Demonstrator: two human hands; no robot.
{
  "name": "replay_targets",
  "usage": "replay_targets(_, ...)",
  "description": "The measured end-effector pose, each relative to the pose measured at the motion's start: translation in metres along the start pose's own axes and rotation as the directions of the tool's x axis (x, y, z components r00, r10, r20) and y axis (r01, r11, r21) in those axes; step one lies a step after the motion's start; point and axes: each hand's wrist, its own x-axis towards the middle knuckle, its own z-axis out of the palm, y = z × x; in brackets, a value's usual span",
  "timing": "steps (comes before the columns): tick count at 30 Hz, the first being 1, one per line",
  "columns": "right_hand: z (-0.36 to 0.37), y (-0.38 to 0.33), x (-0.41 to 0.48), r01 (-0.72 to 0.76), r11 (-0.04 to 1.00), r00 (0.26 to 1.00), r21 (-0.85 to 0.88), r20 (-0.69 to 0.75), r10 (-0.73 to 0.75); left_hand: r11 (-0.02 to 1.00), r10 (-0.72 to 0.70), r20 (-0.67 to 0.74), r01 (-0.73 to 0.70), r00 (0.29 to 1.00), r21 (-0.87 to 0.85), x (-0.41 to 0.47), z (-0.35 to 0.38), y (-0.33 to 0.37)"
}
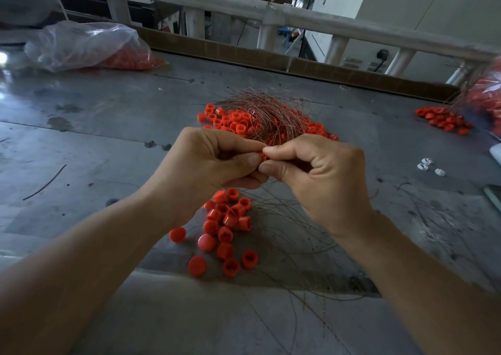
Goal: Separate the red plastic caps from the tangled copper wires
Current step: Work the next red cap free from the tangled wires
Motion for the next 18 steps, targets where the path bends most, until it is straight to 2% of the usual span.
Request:
replay_targets(5, -0.0012, 0.0003, 0.0009, -0.052, 0.997, 0.999, 0.064, 0.001, 0.052, 0.996, -0.039, 0.048, 0.043, 0.998, -0.079, 0.001, -0.0032, -0.0001)
replay_targets(13, -0.0035, 0.004, 0.0042, -0.103, 0.978, 0.993, 0.181, 0.079, 0.09, 0.998, -0.032, 0.111, 0.038, 0.993, -0.053, 0.0026, -0.0054, -0.0018)
replay_targets(16, -0.0066, 0.0031, 0.0065, -0.186, 0.952, 0.974, 0.244, 0.173, 0.146, 0.993, -0.044, 0.158, 0.06, 0.986, -0.1, 0.0022, -0.0073, -0.0001)
replay_targets(18, -0.0095, 0.0036, 0.0083, -0.171, 0.971, 0.956, 0.165, 0.266, 0.123, 0.991, -0.055, 0.187, 0.077, 0.981, -0.111, 0.0019, -0.009, 0.0002)
